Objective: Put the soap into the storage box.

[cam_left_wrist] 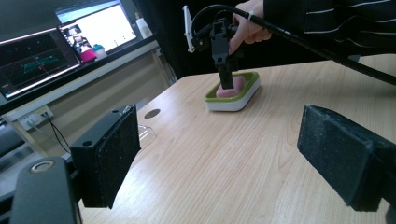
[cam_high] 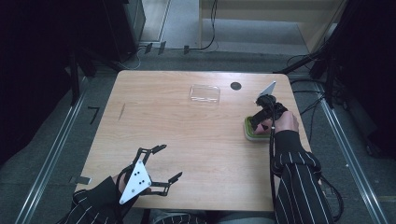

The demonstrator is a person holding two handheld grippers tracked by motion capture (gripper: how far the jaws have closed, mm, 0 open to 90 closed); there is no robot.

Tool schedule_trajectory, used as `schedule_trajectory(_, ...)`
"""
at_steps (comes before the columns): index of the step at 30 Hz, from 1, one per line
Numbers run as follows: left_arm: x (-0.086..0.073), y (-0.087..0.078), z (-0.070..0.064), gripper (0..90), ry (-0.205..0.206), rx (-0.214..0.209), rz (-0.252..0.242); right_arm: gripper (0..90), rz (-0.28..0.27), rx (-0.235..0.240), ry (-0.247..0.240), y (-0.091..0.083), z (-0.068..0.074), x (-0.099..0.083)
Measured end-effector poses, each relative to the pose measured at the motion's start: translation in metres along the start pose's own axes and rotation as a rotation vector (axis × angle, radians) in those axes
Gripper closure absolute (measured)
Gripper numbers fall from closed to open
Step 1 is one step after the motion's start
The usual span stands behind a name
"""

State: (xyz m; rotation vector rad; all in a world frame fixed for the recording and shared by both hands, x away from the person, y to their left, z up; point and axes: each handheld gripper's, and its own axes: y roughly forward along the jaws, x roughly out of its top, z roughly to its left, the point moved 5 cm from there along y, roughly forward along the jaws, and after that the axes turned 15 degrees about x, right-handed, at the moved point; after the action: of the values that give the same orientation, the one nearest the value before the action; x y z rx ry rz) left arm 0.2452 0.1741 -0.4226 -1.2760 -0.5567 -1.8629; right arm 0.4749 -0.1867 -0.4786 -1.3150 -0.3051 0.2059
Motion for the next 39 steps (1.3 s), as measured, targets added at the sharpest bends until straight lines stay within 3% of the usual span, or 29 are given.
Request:
schedule_trajectory(7, 0.000, -0.002, 0.001, 13.5, -0.001, 0.005, 0.002, 7.1, 0.001, -0.002, -0.011, -0.007, 0.001, -0.011)
schedule_trajectory(16, 0.000, -0.003, 0.001, 13.5, -0.002, 0.008, 0.002, 6.3, 0.012, -0.008, -0.041, -0.016, 0.013, -0.027)
schedule_trajectory(39, 0.000, -0.003, 0.000, 13.5, 0.003, 0.004, 0.002, 6.3, 0.041, -0.014, -0.066, -0.027, 0.025, -0.084)
